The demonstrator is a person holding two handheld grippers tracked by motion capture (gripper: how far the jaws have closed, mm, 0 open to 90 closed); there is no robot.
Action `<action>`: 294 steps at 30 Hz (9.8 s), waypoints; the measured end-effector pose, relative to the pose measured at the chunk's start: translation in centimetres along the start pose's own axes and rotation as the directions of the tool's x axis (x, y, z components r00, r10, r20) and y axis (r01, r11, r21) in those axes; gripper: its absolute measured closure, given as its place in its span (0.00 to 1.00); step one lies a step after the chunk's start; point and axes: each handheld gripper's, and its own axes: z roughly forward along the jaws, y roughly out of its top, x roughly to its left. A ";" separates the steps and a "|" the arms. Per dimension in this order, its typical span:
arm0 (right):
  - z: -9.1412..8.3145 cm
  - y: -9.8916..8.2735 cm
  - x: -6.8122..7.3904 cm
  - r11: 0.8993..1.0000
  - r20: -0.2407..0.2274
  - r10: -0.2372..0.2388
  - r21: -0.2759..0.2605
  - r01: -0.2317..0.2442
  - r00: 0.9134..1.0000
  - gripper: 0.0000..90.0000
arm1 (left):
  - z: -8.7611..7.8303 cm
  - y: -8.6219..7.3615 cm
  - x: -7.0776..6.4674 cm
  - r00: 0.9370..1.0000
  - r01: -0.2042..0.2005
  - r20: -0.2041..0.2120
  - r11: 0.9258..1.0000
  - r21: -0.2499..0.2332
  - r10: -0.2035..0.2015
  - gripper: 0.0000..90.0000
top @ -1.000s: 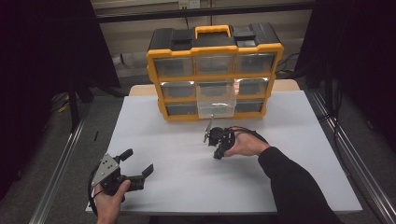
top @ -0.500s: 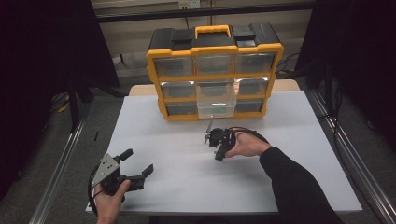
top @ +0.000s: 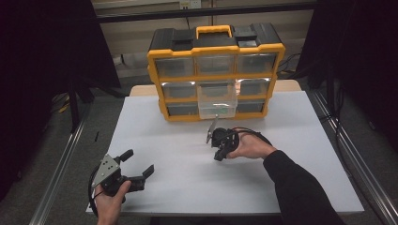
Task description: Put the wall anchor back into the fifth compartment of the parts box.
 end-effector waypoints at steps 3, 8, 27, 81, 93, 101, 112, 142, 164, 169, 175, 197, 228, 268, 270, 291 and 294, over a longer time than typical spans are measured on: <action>-0.6 -0.1 0.1 0.999 0.006 -0.011 -0.042 0.012 1.000 0.94 | 0.0 0.0 0.0 1.000 0.001 -0.002 1.000 -0.001 -0.001 0.04; -2.1 -0.5 0.3 0.995 0.009 0.015 -0.094 -0.014 1.000 0.94 | 0.0 0.0 0.0 1.000 -0.001 -0.002 1.000 0.000 0.001 0.04; -5.7 -0.2 0.8 0.960 0.036 -0.030 -0.279 0.039 0.999 0.94 | 0.0 0.0 -0.1 1.000 0.014 -0.001 1.000 -0.007 -0.014 0.04; -17.1 3.2 0.0 0.886 0.181 -0.035 -0.449 0.114 0.983 0.94 | 0.1 0.0 0.0 1.000 0.010 0.000 1.000 -0.003 -0.010 0.04; -19.8 4.2 -1.5 0.901 0.255 0.017 -0.423 0.095 0.967 0.94 | 0.0 0.0 0.0 1.000 0.009 -0.002 1.000 -0.003 -0.009 0.04; -19.3 4.7 -2.4 0.933 0.273 0.041 -0.354 0.060 0.961 0.94 | 0.0 0.0 0.0 1.000 0.009 -0.001 1.000 -0.003 -0.009 0.04; -18.3 5.5 -4.5 0.954 0.277 0.090 -0.298 -0.004 0.957 0.94 | 0.1 0.0 0.0 1.000 0.014 -0.002 1.000 -0.009 -0.014 0.04; -13.9 6.5 -8.7 0.975 0.203 0.184 -0.162 -0.153 0.962 0.94 | 0.1 -0.1 0.2 1.000 0.024 0.003 1.000 -0.019 -0.024 0.04; -12.2 5.1 -9.9 0.964 0.204 0.255 -0.122 -0.234 0.945 0.94 | 0.1 -0.1 0.2 1.000 0.020 0.005 1.000 -0.017 -0.020 0.04; -12.2 5.0 -10.0 0.964 0.208 0.261 -0.114 -0.241 0.943 0.93 | 0.1 -0.1 0.2 1.000 0.022 0.005 1.000 -0.018 -0.021 0.04; -12.3 5.0 -9.9 0.961 0.211 0.269 -0.128 -0.247 0.940 0.86 | 0.1 0.0 0.2 1.000 0.022 0.002 1.000 -0.017 -0.022 0.04; -15.8 4.2 -7.5 0.935 0.206 0.243 -0.308 -0.173 0.948 0.67 | 0.0 0.0 0.2 1.000 0.004 -0.001 1.000 -0.009 -0.004 0.04; -16.4 3.0 -1.6 0.895 0.216 0.136 -0.444 -0.027 0.967 0.16 | 0.0 0.0 0.2 1.000 0.010 0.000 1.000 -0.009 -0.010 0.04; -9.0 -0.3 1.8 0.906 0.125 0.101 -0.421 -0.039 0.987 0.16 | 0.0 0.0 0.1 1.000 0.011 -0.007 1.000 -0.005 -0.012 0.04; -8.5 -0.5 1.7 0.909 0.122 0.100 -0.414 -0.041 0.987 0.16 | 0.0 0.0 0.1 1.000 0.006 -0.004 1.000 -0.008 -0.006 0.04; -3.6 -1.1 0.2 0.954 0.074 0.136 -0.278 -0.111 0.988 0.27 | 0.0 0.0 0.1 1.000 0.008 0.002 1.000 -0.004 -0.008 0.04; -3.2 -1.0 -0.1 0.957 0.070 0.136 -0.266 -0.113 0.988 0.29 | 0.0 0.0 0.1 1.000 0.011 -0.003 1.000 -0.005 -0.011 0.04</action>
